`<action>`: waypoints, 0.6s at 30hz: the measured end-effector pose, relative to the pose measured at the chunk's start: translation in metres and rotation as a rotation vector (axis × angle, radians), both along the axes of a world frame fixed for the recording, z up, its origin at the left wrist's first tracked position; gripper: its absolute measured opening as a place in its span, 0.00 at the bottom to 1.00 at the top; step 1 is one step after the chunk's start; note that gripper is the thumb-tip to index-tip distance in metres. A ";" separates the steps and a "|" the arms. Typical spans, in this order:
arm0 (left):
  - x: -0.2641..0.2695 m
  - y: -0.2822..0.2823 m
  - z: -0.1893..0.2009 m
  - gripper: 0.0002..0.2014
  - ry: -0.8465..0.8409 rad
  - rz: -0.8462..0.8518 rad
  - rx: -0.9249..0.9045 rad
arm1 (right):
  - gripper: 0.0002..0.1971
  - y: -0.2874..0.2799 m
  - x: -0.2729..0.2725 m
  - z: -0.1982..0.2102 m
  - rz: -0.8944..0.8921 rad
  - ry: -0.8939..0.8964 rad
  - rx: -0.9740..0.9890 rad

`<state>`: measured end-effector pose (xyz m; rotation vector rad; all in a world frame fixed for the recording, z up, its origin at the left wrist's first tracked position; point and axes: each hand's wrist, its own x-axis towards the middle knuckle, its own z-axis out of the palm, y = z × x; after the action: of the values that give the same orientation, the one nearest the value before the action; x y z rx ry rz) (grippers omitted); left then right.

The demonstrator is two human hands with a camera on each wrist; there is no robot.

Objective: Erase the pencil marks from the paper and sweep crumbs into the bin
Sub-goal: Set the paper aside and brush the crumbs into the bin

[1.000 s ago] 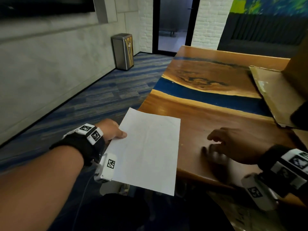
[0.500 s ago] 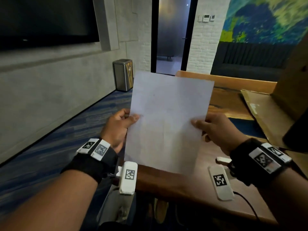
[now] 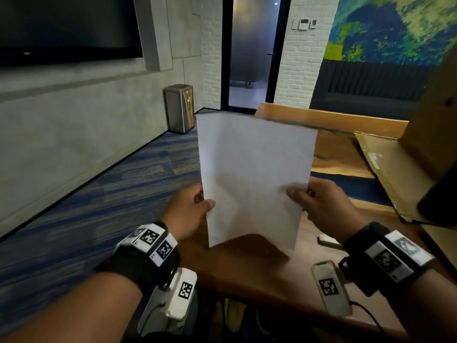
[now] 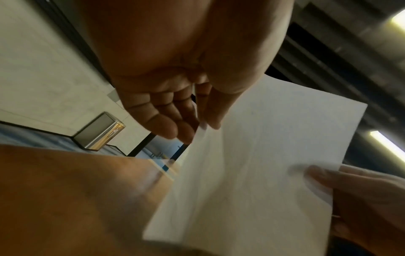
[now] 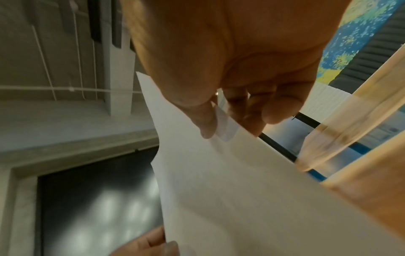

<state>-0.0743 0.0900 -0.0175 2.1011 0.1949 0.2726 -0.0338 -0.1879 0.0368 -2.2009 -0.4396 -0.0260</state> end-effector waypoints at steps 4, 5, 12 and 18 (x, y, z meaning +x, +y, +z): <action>0.014 -0.004 0.004 0.12 0.034 0.064 0.066 | 0.07 0.004 0.025 -0.014 -0.068 0.156 0.023; 0.017 -0.006 0.009 0.19 0.014 0.090 0.065 | 0.08 0.004 0.036 -0.018 -0.101 0.214 0.137; 0.051 -0.013 0.026 0.21 -0.161 0.147 0.319 | 0.03 0.011 0.090 -0.041 -0.250 0.548 0.598; 0.079 -0.034 -0.012 0.28 0.176 -0.325 0.800 | 0.08 0.013 0.126 -0.066 -0.329 0.760 0.651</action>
<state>0.0051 0.0564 -0.0293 2.9034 -0.1915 -0.0521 0.0927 -0.1748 -0.0295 -1.4647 0.3255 0.4182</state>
